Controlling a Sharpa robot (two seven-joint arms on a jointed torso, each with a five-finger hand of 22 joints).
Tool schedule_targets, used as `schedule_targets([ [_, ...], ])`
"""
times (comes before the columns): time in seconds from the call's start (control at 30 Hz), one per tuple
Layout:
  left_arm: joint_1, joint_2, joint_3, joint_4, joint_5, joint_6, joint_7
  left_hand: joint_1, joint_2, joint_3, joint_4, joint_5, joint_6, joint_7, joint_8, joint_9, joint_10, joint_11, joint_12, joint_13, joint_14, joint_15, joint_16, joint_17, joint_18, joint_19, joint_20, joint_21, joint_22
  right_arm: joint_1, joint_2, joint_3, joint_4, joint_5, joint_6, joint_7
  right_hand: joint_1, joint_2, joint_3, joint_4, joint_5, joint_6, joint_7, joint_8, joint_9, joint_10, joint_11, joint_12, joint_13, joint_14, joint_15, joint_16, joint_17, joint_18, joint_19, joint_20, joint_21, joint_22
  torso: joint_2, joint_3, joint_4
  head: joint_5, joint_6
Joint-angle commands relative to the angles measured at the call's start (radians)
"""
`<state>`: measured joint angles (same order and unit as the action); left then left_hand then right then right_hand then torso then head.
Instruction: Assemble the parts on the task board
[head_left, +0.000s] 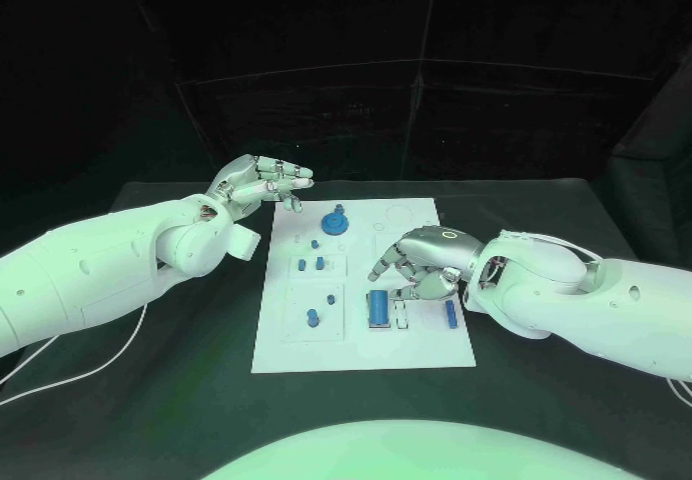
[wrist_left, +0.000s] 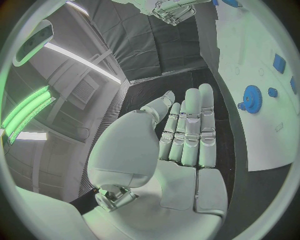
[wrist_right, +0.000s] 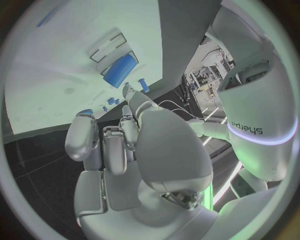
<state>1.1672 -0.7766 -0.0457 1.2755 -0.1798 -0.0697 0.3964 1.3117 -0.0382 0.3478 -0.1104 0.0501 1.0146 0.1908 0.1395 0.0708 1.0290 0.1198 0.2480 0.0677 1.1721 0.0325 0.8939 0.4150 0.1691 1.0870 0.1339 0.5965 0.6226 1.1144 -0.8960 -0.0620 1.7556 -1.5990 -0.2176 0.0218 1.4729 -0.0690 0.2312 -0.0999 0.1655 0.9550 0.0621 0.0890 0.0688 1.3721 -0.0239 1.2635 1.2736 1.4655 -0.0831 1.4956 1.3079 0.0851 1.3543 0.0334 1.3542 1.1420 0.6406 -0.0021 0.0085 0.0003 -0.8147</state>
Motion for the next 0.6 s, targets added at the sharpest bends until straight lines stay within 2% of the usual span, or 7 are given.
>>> schedule_targets([
  [0.03, 0.001, 0.002, 0.001, -0.001, 0.004, 0.013, 0.005, 0.004, -0.005, -0.004, -0.004, -0.001, -0.004, 0.000, 0.003, -0.002, -0.007, 0.003, 0.006, -0.001, -0.004, 0.002, 0.004, -0.001, 0.013, 0.006, -0.001, -0.006, -0.001, 0.012, 0.003, 0.000, 0.011, -0.192, 0.131, -0.040, 0.014, 0.004, 0.014, -0.019, -0.007, -0.002, -0.012, -0.006, -0.001, -0.002, -0.011, -0.008, -0.007, 0.071, -0.008, -0.001, 0.091, 0.004, -0.003, -0.009, -0.007, -0.005, 0.001, 0.0004, -0.0029, 0.004, 0.000],
  [0.13, 0.001, 0.003, 0.000, -0.002, 0.004, 0.015, 0.007, 0.001, -0.007, -0.007, -0.003, -0.001, -0.005, 0.000, 0.003, -0.002, -0.007, 0.003, 0.007, -0.001, -0.004, 0.002, 0.004, -0.002, 0.013, 0.006, 0.000, -0.006, -0.002, 0.018, 0.010, 0.000, 0.013, -0.259, 0.172, -0.066, 0.006, 0.005, 0.028, -0.029, -0.042, -0.016, -0.024, -0.014, -0.002, -0.002, -0.019, -0.008, -0.008, 0.072, -0.013, -0.001, 0.092, 0.004, -0.005, -0.014, -0.009, -0.007, 0.001, 0.0002, -0.0003, 0.005, 0.001],
  [0.27, 0.001, 0.005, 0.000, -0.003, 0.004, 0.016, 0.008, 0.001, -0.007, -0.007, -0.003, -0.001, -0.005, 0.000, 0.003, -0.002, -0.008, 0.003, 0.007, -0.001, -0.004, 0.002, 0.005, -0.002, 0.013, 0.006, 0.000, -0.007, -0.002, 0.022, 0.022, -0.001, 0.009, -0.334, 0.204, -0.085, 0.004, 0.005, 0.035, -0.036, -0.050, -0.023, -0.031, -0.017, -0.002, -0.006, -0.023, -0.013, -0.014, 0.072, -0.016, -0.001, 0.093, 0.005, -0.007, -0.016, -0.011, -0.009, -0.001, -0.0004, 0.0017, 0.005, -0.001],
  [0.37, 0.001, 0.005, 0.000, -0.004, 0.004, 0.016, 0.007, -0.001, -0.008, -0.009, -0.002, -0.001, -0.005, 0.000, 0.003, -0.002, -0.008, 0.003, 0.008, -0.001, -0.004, 0.003, 0.005, -0.003, 0.012, 0.006, 0.000, -0.007, -0.002, 0.023, 0.037, -0.003, 0.004, -0.372, 0.208, -0.089, 0.002, 0.005, 0.039, -0.039, -0.051, -0.030, -0.036, -0.019, -0.002, -0.006, -0.026, -0.014, -0.016, 0.072, -0.018, -0.001, 0.094, 0.005, -0.007, -0.017, -0.011, -0.009, 0.000, -0.0005, 0.0001, 0.007, 0.000],
  [0.5, 0.001, 0.007, 0.000, -0.004, 0.004, 0.018, 0.007, -0.001, -0.008, -0.009, -0.002, -0.001, -0.005, 0.000, 0.003, -0.002, -0.008, 0.003, 0.008, -0.001, -0.004, 0.003, 0.005, -0.003, 0.012, 0.006, 0.000, -0.007, -0.003, 0.023, 0.061, -0.013, -0.003, -0.401, 0.205, -0.084, -0.001, 0.004, 0.044, -0.043, -0.051, -0.037, -0.040, -0.021, -0.002, -0.006, -0.028, -0.014, -0.016, 0.073, -0.020, 0.000, 0.097, 0.004, -0.007, -0.019, -0.011, -0.008, 0.000, 0.0001, 0.0004, 0.008, 0.001],
  [0.57, 0.001, 0.008, 0.000, -0.005, 0.004, 0.019, 0.006, -0.001, -0.008, -0.009, -0.002, -0.001, -0.005, 0.000, 0.003, -0.002, -0.008, 0.003, 0.008, -0.001, -0.004, 0.003, 0.005, -0.003, 0.012, 0.006, 0.000, -0.007, -0.003, 0.023, 0.071, -0.023, -0.005, -0.408, 0.205, -0.080, -0.015, -0.001, 0.043, -0.043, -0.053, -0.053, -0.046, -0.023, -0.003, -0.006, -0.032, -0.015, -0.018, 0.073, -0.023, 0.000, 0.098, 0.004, -0.007, -0.021, -0.011, -0.007, 0.000, 0.0000, 0.0011, 0.008, 0.001],
  [0.6, 0.001, 0.008, 0.000, -0.005, 0.004, 0.020, 0.006, -0.001, -0.008, -0.009, -0.002, -0.001, -0.005, 0.000, 0.003, -0.002, -0.008, 0.003, 0.008, -0.001, -0.004, 0.003, 0.005, -0.003, 0.012, 0.006, 0.000, -0.007, -0.003, 0.023, 0.076, -0.031, -0.005, -0.412, 0.204, -0.078, -0.023, -0.003, 0.043, -0.043, -0.054, -0.060, -0.050, -0.022, -0.002, -0.006, -0.035, -0.014, -0.018, 0.073, -0.025, 0.000, 0.099, 0.005, -0.007, -0.023, -0.011, -0.007, 0.000, -0.0005, 0.0007, 0.008, 0.000],
])
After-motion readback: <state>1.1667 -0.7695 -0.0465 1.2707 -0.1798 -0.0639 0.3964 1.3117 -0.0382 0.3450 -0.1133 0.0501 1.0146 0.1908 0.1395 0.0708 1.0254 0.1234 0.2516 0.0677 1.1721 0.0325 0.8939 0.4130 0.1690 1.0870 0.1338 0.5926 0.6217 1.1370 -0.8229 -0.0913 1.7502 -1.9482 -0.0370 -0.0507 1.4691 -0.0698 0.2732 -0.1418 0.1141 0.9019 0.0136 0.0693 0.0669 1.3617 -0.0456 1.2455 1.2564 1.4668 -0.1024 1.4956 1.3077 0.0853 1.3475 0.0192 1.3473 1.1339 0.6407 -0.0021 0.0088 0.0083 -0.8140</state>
